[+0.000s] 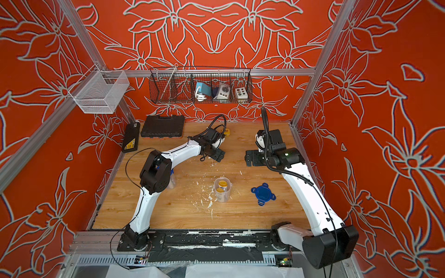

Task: Pack away toiletry kits
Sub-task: Pick up the toiletry item from the center of the board.

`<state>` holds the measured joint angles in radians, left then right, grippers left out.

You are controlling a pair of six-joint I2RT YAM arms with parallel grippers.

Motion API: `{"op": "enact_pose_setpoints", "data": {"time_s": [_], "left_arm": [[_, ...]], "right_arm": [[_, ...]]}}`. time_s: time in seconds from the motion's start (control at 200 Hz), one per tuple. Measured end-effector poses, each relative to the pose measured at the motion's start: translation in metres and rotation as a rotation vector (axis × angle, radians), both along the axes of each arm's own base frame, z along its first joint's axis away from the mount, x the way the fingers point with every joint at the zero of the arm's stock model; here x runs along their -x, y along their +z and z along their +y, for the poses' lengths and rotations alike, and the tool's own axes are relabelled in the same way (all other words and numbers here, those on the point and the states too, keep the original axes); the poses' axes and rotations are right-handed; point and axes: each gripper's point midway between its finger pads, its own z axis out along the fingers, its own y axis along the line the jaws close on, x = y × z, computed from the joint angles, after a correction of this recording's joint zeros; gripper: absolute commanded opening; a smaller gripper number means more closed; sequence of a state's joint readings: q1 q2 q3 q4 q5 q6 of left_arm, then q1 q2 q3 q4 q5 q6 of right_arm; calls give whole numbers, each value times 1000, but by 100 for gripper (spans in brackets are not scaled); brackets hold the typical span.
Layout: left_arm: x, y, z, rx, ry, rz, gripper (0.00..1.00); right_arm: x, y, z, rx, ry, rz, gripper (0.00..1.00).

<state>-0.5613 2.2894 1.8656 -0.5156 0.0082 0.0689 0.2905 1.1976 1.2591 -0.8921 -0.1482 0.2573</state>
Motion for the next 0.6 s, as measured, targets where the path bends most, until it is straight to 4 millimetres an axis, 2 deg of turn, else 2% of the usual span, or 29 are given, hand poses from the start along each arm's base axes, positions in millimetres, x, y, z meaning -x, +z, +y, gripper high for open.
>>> {"op": "enact_pose_setpoints", "data": {"time_s": [0.105,0.21,0.415,0.601], "left_arm": [[-2,-14,0,-22,-3,12,72],[2,-25,2,-40,-15,35,64],[2,-26,0,-31,-22,35,52],[3,-26,-2,-14,-22,43,33]], "right_arm": [[0,0,0,-4,-3,0,98],[0,0,0,-6,-5,1,98],[0,-7,1,-10,-9,24,98],[-2,-11,2,-5,-5,40,98]]}}
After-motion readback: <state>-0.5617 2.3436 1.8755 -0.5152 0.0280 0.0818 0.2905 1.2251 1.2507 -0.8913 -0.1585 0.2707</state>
